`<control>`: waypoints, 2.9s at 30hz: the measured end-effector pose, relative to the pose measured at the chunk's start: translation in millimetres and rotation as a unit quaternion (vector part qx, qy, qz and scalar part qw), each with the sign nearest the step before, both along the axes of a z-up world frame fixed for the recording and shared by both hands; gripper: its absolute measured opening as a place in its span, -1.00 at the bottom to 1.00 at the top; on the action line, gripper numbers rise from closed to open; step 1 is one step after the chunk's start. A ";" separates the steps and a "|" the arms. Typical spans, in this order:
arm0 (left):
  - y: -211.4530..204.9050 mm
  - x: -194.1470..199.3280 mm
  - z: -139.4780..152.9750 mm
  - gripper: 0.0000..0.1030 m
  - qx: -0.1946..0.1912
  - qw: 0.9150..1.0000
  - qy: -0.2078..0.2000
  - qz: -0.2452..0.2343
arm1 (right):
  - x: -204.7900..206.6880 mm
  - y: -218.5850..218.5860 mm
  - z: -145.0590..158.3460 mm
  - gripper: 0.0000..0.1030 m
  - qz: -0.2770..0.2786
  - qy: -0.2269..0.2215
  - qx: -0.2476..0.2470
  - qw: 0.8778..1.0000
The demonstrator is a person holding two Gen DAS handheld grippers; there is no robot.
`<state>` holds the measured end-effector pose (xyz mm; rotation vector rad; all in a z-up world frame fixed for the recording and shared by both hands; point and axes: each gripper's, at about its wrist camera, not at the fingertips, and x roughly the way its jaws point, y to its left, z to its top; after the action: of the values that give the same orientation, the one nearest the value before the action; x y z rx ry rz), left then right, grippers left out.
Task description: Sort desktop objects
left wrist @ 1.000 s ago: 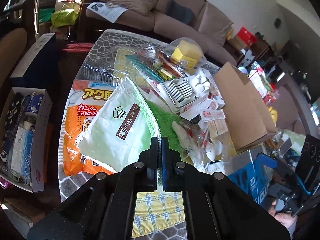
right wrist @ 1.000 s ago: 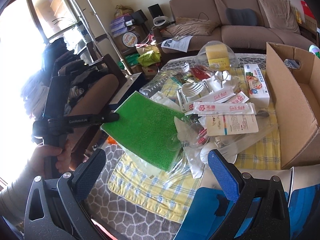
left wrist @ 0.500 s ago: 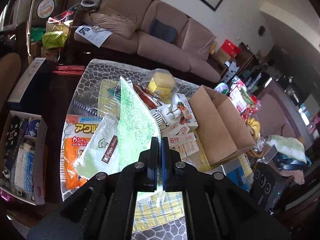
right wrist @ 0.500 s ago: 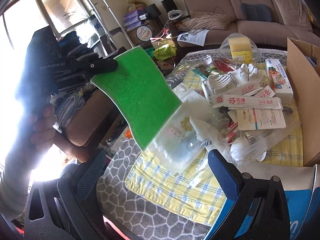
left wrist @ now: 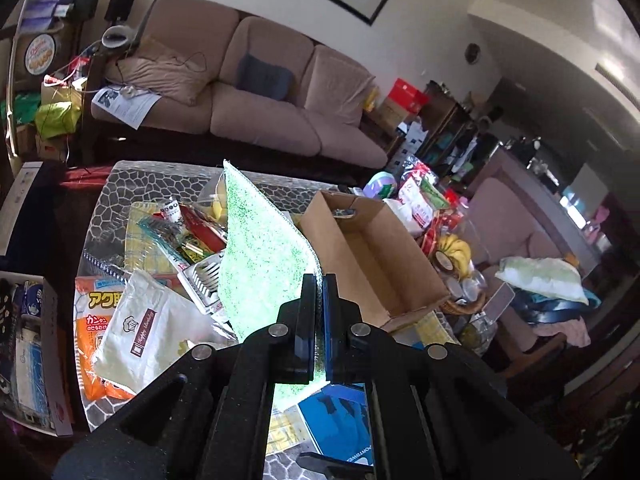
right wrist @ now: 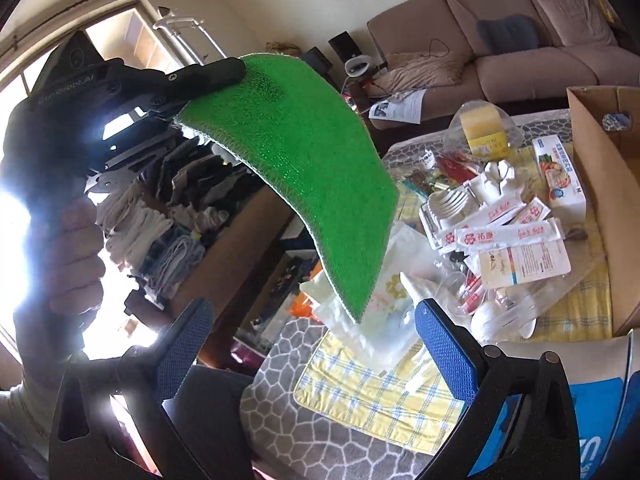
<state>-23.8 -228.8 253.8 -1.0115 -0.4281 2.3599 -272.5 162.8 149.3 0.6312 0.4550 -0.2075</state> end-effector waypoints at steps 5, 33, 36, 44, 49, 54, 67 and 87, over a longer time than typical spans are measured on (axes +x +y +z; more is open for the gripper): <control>53.9 -3.4 12.5 -0.94 0.007 0.999 -0.003 -0.040 | -20.0 -27.6 6.4 0.16 -0.021 -0.008 -0.007 1.000; 355.0 -183.7 -82.7 -0.94 -0.001 0.985 -0.094 -0.145 | -198.9 -318.7 23.4 0.03 -0.209 0.159 -0.080 0.962; 359.3 -202.9 -88.6 -0.94 -0.011 0.985 -0.101 -0.141 | -188.3 -331.4 10.8 -0.01 -0.196 0.157 -0.066 0.966; 368.5 -256.6 -76.2 -0.94 -0.024 0.990 -0.078 -0.119 | -143.6 -384.3 20.1 -0.07 -0.190 0.199 -0.084 0.958; 367.8 -280.5 -123.3 -0.93 -0.122 0.981 -0.108 -0.106 | -108.6 -415.2 11.4 -0.04 -0.172 0.244 -0.094 0.950; 367.2 -271.2 -165.9 -0.88 -0.204 0.960 -0.145 -0.123 | -73.9 -404.4 -54.5 -0.05 -0.104 0.353 -0.077 0.927; 327.1 -247.8 -123.1 -0.52 -0.169 0.970 -0.136 -0.112 | -94.4 -381.1 -54.6 0.24 -0.058 0.353 -0.020 0.934; 317.3 -224.9 -120.7 -0.50 -0.178 0.966 -0.124 -0.143 | -92.6 -391.8 -43.2 0.29 -0.059 0.410 -0.027 0.910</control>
<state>-248.8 88.5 133.1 -1.4356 0.0600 2.0964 -365.1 -229.0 106.1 0.4941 1.2205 -0.6077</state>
